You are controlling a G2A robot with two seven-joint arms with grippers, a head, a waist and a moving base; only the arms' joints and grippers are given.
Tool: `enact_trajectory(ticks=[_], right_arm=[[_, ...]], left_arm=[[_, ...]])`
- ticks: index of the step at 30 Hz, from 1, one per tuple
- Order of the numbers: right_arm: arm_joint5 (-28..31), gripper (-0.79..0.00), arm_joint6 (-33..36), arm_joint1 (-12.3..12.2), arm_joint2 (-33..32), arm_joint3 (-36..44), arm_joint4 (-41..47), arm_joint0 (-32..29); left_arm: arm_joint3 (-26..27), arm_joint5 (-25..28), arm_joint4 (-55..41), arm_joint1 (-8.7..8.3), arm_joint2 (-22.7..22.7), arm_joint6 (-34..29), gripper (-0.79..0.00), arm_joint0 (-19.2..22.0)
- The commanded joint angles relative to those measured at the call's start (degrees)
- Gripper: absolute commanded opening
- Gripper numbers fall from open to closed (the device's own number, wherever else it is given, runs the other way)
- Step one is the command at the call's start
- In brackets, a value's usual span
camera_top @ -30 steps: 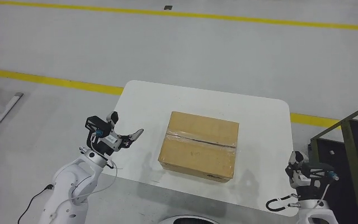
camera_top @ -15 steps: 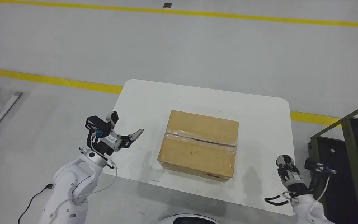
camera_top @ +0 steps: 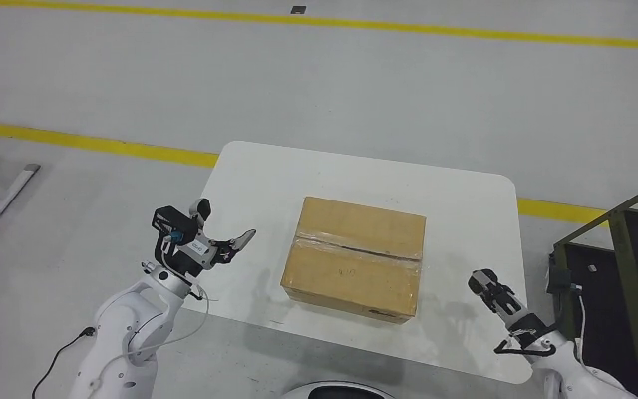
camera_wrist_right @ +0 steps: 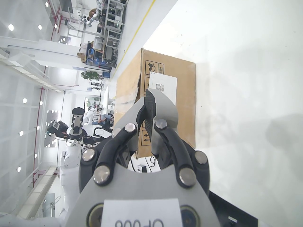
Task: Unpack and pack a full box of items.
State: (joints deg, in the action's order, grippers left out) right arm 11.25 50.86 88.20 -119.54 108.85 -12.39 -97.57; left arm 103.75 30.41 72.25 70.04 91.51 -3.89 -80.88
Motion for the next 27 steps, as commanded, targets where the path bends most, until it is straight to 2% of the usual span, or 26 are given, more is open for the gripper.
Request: enact_trajectory(ticks=[1, 4, 6, 12, 16, 17, 18, 19, 21, 24, 27], right_arm=[[-0.01, -0.785, -0.01, 0.0, 0.0, 0.0, 0.01, 0.0], [-1.18, -0.785, 0.49, 0.02, 0.79, -0.89, 2.06, 0.1], [-4.56, -0.785, 2.97, -0.06, 1.52, -3.51, 9.95, 0.96], [-14.1, -0.785, 9.02, -1.09, 0.89, -9.77, 24.66, 5.43], [-18.04, -0.773, 12.35, -2.05, 0.54, -12.94, 28.34, 8.0], [-18.41, -0.634, 12.73, -2.35, 0.84, -13.17, 26.96, 8.32], [-18.36, -0.613, 12.56, -2.59, 1.07, -13.46, 25.94, 8.72], [-18.48, -0.68, 12.46, -2.75, 1.52, -13.91, 25.84, 9.07], [-18.69, -0.674, 11.63, -3.11, 2.32, -14.54, 24.11, 9.58], [-18.89, -0.499, 10.65, -3.57, 3.97, -15.08, 21.79, 10.12], [-18.7, -0.434, 9.63, -3.98, 5.43, -15.21, 19.68, 10.2]], left_arm=[[0.0, 0.0, 0.0, 0.0, 0.0, 0.0, 0.0, 0.0], [0.0, 0.0, 0.0, 0.0, 0.0, 0.0, 0.0, 0.0], [0.0, 0.0, 0.0, 0.0, 0.0, 0.0, 0.0, 0.0], [0.0, 0.0, 0.0, 0.0, 0.0, 0.0, 0.0, 0.0], [0.0, 0.0, 0.0, 0.0, 0.0, 0.0, 0.0, 0.0], [0.0, 0.0, 0.0, 0.0, 0.0, 0.0, 0.0, 0.0], [0.0, 0.0, 0.0, 0.0, 0.0, 0.0, 0.0, 0.0], [0.0, 0.0, 0.0, 0.0, 0.0, 0.0, 0.0, 0.0], [0.0, 0.0, 0.0, 0.0, 0.0, 0.0, 0.0, 0.0], [0.0, 0.0, 0.0, 0.0, 0.0, 0.0, 0.0, 0.0], [0.0, 0.0, 0.0, 0.0, 0.0, 0.0, 0.0, 0.0]])
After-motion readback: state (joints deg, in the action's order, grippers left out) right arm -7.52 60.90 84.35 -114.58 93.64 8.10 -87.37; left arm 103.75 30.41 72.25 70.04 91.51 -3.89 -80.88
